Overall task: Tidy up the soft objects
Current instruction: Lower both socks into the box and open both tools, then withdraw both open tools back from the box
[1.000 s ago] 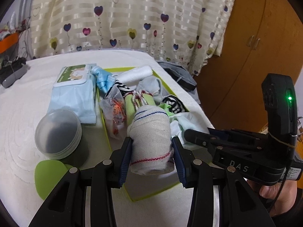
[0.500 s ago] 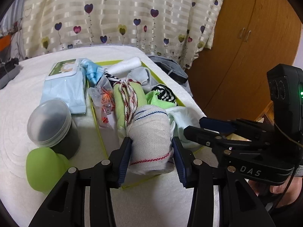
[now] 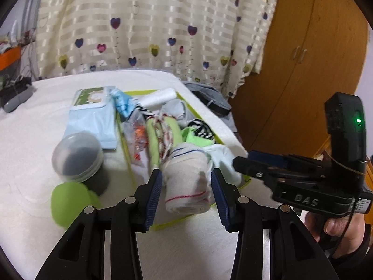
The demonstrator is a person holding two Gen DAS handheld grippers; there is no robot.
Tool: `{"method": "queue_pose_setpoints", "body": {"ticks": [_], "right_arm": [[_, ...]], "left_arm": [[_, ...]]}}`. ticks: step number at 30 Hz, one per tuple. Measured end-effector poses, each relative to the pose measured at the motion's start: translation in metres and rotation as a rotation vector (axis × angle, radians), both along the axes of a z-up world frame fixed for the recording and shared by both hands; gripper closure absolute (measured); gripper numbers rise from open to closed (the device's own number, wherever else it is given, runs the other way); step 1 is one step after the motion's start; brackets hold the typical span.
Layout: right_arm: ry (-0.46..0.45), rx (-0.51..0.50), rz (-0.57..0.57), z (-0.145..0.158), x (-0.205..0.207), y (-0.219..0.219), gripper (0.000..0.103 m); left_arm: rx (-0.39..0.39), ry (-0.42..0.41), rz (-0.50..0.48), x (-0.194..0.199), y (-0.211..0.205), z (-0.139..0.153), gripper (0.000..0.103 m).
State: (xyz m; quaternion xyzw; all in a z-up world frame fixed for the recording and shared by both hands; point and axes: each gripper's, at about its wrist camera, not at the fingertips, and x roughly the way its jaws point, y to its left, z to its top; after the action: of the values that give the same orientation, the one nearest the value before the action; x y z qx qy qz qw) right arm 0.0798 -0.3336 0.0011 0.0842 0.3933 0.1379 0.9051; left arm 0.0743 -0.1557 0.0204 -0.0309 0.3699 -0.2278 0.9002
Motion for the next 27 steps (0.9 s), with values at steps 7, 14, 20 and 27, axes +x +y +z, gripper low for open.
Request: {"method": "queue_pose_setpoints", "body": {"ticks": [7, 14, 20, 27], "right_arm": [[-0.009, -0.022, 0.031, -0.001, -0.002, 0.008, 0.061], [0.011, -0.011, 0.037, -0.009, 0.001, 0.008, 0.061], [0.007, 0.001, 0.028, -0.006, -0.001, 0.005, 0.061], [-0.01, -0.042, -0.005, 0.0, -0.011, 0.012, 0.061]], "left_arm": [[-0.017, 0.05, -0.006, -0.001, 0.0, -0.008, 0.081], [0.034, 0.081, 0.008, 0.016, -0.011, -0.024, 0.081], [0.031, 0.076, 0.01, 0.023, -0.012, -0.021, 0.081], [0.046, 0.03, 0.024, 0.009, -0.007, -0.009, 0.075]]}}
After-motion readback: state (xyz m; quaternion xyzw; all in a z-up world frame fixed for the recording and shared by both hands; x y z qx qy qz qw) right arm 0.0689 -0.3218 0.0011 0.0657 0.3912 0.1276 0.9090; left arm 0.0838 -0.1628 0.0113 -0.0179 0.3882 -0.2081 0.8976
